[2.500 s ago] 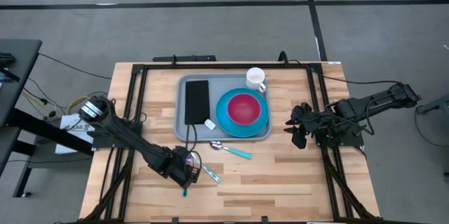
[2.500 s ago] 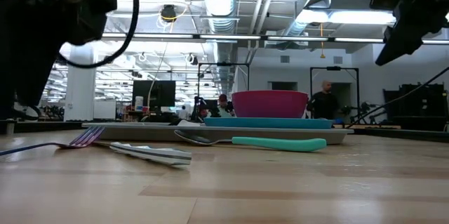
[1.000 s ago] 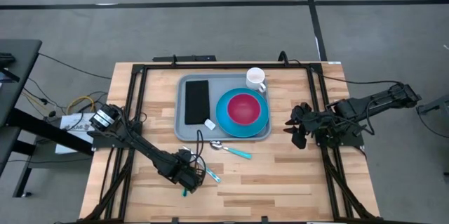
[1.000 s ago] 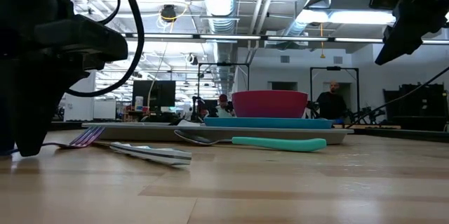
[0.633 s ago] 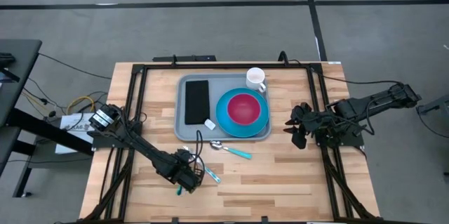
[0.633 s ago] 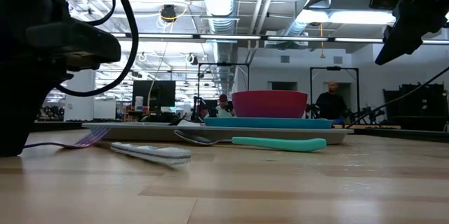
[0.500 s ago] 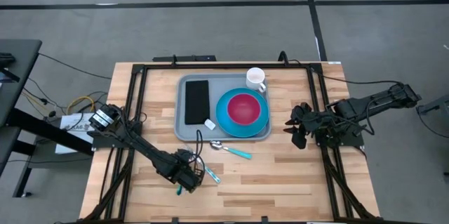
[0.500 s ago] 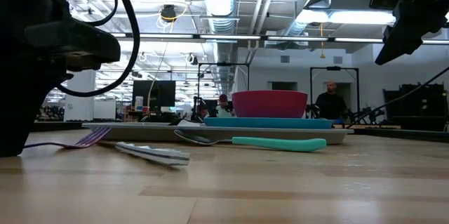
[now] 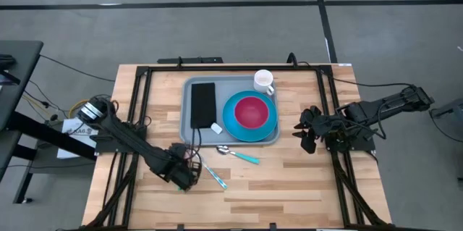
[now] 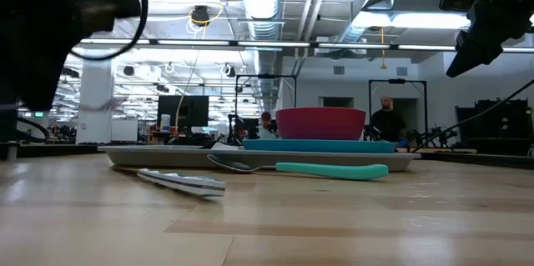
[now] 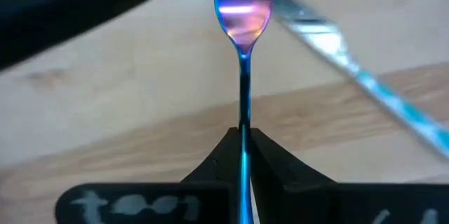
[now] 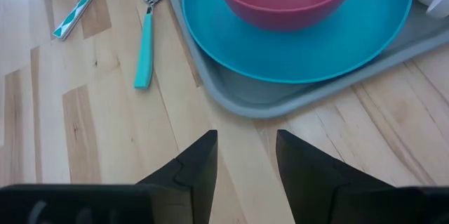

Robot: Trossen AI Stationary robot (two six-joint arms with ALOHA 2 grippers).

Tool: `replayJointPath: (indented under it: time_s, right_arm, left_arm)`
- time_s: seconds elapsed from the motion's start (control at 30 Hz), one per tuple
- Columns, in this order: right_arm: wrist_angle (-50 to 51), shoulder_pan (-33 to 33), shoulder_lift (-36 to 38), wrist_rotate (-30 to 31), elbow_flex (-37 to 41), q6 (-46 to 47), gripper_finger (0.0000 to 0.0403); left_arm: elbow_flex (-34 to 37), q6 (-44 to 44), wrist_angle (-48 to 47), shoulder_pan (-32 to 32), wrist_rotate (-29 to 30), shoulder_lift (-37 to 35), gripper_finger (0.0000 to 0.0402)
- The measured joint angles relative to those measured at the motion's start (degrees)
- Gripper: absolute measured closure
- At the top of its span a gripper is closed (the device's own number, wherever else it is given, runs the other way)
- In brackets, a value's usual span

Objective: Set up tray
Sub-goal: Put the blue fork on the black napkin on the gray serving tray

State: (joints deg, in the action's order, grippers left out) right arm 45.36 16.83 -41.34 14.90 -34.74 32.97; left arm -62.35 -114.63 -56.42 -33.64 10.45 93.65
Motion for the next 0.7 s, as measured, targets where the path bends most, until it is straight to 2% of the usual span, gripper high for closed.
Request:
replayJointPath:
  time_s: [0.13, 0.23, 0.5, 0.7]
  right_arm:
    - [0.0, 0.0, 0.0, 0.0, 0.0, 0.0, 0.0265]
    - [0.0, 0.0, 0.0, 0.0, 0.0, 0.0, 0.0265]
    - [-0.3, 0.0, 0.0, 0.0, 0.0, 1.0, 0.0265]
    - [-0.2, 0.0, 0.0, 0.0, 0.0, 1.5, 0.0265]
  left_arm:
    - [0.0, 0.0, -4.3, 2.5, 6.7, -3.9, 0.0401]
    - [-0.1, 3.6, -7.8, 6.5, 10.6, -6.2, 0.0401]
    - [-0.1, 24.6, -9.1, 24.4, 15.2, -10.2, 0.0401]
    - [-0.1, 40.4, -1.9, 38.1, 15.3, -10.4, 0.0401]
